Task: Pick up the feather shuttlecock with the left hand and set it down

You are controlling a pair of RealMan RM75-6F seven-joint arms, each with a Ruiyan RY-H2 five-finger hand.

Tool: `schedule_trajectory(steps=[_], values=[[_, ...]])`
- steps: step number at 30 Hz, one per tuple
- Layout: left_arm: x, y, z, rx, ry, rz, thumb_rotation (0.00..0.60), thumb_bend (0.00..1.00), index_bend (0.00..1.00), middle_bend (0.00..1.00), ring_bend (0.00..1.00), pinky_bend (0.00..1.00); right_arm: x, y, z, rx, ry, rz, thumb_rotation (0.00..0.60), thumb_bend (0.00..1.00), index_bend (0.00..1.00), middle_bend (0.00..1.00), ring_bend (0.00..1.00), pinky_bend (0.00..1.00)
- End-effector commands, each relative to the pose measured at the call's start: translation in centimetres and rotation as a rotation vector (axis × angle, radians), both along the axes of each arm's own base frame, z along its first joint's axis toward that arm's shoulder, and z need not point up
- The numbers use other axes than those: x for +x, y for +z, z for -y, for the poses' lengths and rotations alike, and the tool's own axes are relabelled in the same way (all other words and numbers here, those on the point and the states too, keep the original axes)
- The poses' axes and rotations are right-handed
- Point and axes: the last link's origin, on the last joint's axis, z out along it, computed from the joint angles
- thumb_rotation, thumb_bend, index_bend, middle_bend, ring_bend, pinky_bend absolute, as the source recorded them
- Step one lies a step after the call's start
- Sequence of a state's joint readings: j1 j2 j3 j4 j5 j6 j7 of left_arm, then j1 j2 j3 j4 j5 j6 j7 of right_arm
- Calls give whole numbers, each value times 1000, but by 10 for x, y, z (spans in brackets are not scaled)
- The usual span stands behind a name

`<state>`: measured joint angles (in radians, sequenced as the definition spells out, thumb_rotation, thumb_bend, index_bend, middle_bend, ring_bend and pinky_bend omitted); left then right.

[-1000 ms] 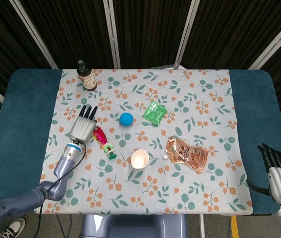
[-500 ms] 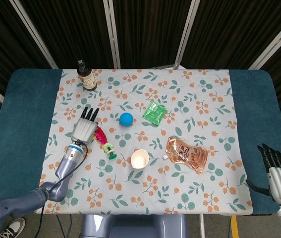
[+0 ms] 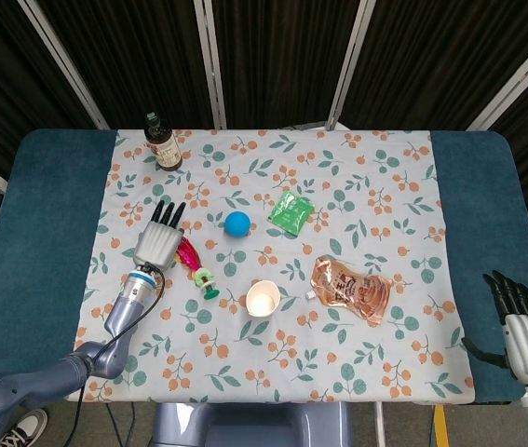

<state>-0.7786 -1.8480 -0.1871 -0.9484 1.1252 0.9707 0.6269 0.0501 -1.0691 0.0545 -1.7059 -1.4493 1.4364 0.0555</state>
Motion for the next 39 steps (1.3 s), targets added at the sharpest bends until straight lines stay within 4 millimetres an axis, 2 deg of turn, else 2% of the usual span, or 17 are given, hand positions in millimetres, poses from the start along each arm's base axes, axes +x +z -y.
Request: schedule_trajectory(steps=[1, 7, 14, 22, 29, 39], values=[[0, 0, 0, 1, -1, 2, 600, 554, 593, 6, 0, 0, 0, 0, 0, 0, 0, 1, 600, 97, 0, 0, 0, 0], [2, 4, 0, 9, -8, 12, 600, 553, 593, 10, 0, 0, 0, 0, 0, -1, -1, 1, 600, 97, 0, 0, 0, 0], [16, 15, -1, 27, -44, 46, 600, 553, 595, 11, 0, 0, 0, 0, 0, -3, 0, 1, 600, 97, 0, 0, 0, 0], [43, 38, 8, 35, -117, 132, 600, 555, 600, 12, 0, 0, 0, 0, 0, -4, -2, 4, 600, 96, 0, 0, 0, 0], [70, 65, 18, 50, -210, 173, 600, 567, 610, 12, 0, 0, 1, 0, 0, -4, 3, 0, 600, 97, 0, 0, 0, 0], [94, 93, 40, 24, -310, 193, 600, 568, 628, 13, 0, 0, 1, -1, 0, -5, 2, -3, 600, 98, 0, 0, 0, 0]])
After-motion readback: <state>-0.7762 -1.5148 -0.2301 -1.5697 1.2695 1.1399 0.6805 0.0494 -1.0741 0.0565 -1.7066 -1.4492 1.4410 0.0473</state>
